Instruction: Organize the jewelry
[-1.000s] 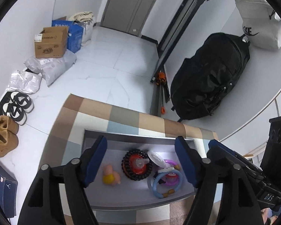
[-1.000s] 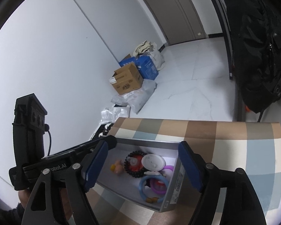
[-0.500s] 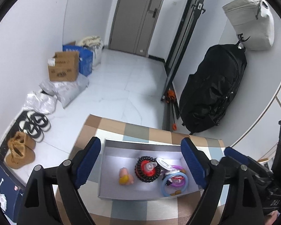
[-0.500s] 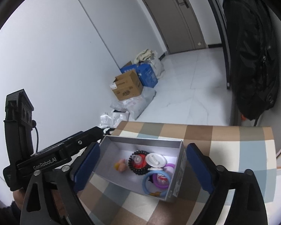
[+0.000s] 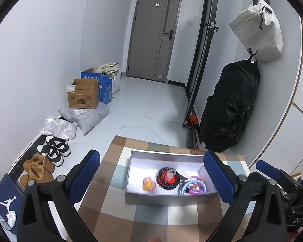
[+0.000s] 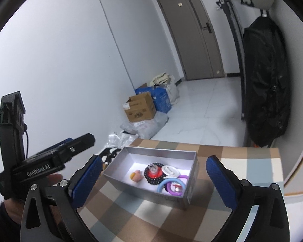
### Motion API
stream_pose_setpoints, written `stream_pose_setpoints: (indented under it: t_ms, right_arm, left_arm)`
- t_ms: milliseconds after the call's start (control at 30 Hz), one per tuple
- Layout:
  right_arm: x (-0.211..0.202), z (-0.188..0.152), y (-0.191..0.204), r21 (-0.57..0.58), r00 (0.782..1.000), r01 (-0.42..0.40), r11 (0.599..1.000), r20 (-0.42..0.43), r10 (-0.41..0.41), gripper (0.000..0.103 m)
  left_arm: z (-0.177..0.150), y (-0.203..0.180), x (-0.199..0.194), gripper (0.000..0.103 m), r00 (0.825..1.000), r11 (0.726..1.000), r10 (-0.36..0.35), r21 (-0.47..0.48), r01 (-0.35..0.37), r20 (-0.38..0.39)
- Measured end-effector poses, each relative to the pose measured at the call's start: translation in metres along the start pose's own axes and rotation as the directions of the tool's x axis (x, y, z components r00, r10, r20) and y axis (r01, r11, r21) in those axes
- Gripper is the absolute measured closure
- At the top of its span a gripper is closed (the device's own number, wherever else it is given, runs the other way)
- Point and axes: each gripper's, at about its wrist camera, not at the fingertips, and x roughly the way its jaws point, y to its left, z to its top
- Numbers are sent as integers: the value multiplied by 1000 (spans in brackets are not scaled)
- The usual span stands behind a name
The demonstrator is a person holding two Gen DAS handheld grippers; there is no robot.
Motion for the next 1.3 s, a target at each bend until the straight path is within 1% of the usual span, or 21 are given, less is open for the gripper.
stream_pose_setpoints:
  t_ms: [100, 233, 300, 433, 833, 967, 1300]
  right_arm:
    - [-9, -8, 1, 5, 1000, 23, 1000, 4, -23, 0]
    - [-17, -12, 4, -4, 999, 29, 1000, 13, -29, 0]
    - [-17, -12, 7, -16, 999, 29, 999, 16, -28, 0]
    - [-17, -19, 13, -45, 999, 40, 998, 1, -40, 0]
    - [-16, -24, 9, -17, 999, 50, 999, -14, -50, 0]
    - [-16, -24, 8, -11, 999, 50, 999, -16, -50, 0]
    - [-14, -24, 7, -7, 998, 56, 998, -23, -57, 0]
  left_arm:
    - [-7, -4, -7, 3, 1000, 1000, 18, 13, -18, 21]
    - [-20, -6, -10, 3, 999, 1000, 26, 9, -26, 29]
    - [-23, -6, -7, 3, 999, 1000, 30, 3, -30, 13]
    - [-27, -10, -10, 3, 999, 999, 40, 27, -40, 21]
    - [-31, -18, -12, 3, 999, 998, 36, 52, -38, 24]
    - [-32, -20, -11, 3, 1000, 998, 26, 54, -26, 11]
    - [-32, -20, -13, 3, 1000, 998, 28, 51, -29, 13]
